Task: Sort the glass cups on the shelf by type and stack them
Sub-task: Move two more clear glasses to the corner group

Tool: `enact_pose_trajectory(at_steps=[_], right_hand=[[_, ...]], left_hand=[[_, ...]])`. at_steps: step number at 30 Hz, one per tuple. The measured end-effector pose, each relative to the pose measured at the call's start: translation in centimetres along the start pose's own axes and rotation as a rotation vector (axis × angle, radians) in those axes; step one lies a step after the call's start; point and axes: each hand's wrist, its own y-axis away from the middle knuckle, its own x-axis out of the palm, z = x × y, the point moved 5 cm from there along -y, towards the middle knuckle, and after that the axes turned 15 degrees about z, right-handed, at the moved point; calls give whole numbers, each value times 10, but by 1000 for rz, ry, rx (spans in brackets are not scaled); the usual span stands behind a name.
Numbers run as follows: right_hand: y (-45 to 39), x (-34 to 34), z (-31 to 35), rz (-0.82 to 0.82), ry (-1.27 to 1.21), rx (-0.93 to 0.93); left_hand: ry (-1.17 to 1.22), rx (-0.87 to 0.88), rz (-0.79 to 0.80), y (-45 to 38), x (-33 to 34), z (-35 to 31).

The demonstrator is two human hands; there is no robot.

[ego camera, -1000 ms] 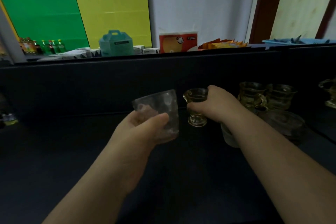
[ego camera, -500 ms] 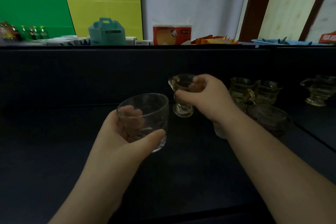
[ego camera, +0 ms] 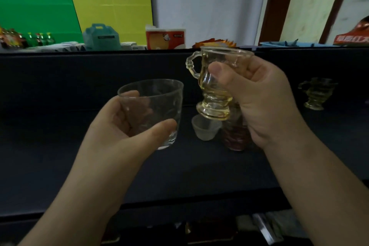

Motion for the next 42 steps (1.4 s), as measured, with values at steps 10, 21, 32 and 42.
enact_pose_trajectory(at_steps=[10,21,32,42], right_hand=[[120,-181,33,-191,56,68],[219,-363,60,-392,140,176],[194,-475,20,-378,212,250],[119,-503,-21,-130,191,249]], left_hand=[[10,10,161,29,182,-32],[58,-103,425,11,395,-26],[117,-52,387,-50,506,4],[-16,-122,125,-79,516,15]])
